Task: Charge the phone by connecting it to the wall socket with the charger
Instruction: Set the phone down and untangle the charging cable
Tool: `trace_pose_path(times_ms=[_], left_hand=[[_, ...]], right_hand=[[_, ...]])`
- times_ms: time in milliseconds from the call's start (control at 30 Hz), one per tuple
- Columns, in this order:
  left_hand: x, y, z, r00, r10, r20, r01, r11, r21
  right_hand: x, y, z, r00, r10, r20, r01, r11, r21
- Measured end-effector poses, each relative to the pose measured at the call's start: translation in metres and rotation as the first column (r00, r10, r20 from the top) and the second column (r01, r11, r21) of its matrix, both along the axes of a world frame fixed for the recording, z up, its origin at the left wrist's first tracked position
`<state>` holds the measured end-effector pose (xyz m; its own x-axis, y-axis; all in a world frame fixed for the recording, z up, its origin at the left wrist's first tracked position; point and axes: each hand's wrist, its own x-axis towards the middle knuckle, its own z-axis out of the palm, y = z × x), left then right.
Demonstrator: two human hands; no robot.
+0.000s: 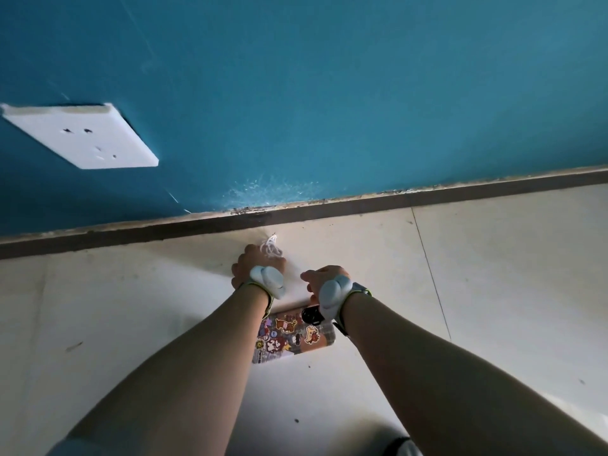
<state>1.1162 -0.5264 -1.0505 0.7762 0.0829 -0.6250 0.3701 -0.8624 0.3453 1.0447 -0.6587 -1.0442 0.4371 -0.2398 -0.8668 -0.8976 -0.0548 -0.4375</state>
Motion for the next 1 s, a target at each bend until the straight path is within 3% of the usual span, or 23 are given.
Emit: trace_pose_path(times_ms=[100, 200, 333, 433, 533, 667, 800, 1000], left_hand=[[-0.001, -0.004, 0.007, 0.997, 0.063, -0.046, -0.066, 0.994, -0.086], [-0.003, -0.005, 0.024, 0.996, -0.033, -0.077, 0.013, 0.969, -0.247], [-0.013, 0.000, 0.046, 0.991, -0.011, -0.134, -0.044, 0.915, -0.401], [-0.019, 0.009, 0.060, 0.978, -0.016, -0.206, -0.085, 0.876, -0.474], [-0.023, 0.011, 0.073, 0.939, 0.039, -0.341, -0.189, 0.888, -0.418], [-0.035, 0.015, 0.109, 0.862, -0.018, -0.507, -0.209, 0.898, -0.386], [-0.040, 0.024, 0.150, 0.866, -0.040, -0.498, -0.188, 0.897, -0.400], [-0.051, 0.037, 0.224, 0.929, -0.070, -0.364, -0.128, 0.860, -0.493]], right_hand=[[0.001, 0.001, 0.002, 1.000, 0.010, -0.005, -0.010, 1.000, 0.015], [0.005, 0.006, 0.008, 0.999, -0.046, 0.012, 0.046, 0.998, 0.032], [0.013, 0.013, 0.028, 0.993, -0.116, 0.037, 0.113, 0.991, 0.071], [0.016, 0.020, 0.053, 0.996, -0.064, 0.067, 0.057, 0.993, 0.107], [0.014, 0.024, 0.069, 0.996, 0.006, 0.088, -0.015, 0.994, 0.109], [0.006, 0.027, 0.093, 0.990, 0.122, 0.075, -0.129, 0.987, 0.091], [-0.002, 0.030, 0.127, 0.978, 0.188, 0.089, -0.192, 0.981, 0.040], [-0.012, 0.045, 0.197, 0.987, 0.036, 0.154, -0.043, 0.998, 0.040]])
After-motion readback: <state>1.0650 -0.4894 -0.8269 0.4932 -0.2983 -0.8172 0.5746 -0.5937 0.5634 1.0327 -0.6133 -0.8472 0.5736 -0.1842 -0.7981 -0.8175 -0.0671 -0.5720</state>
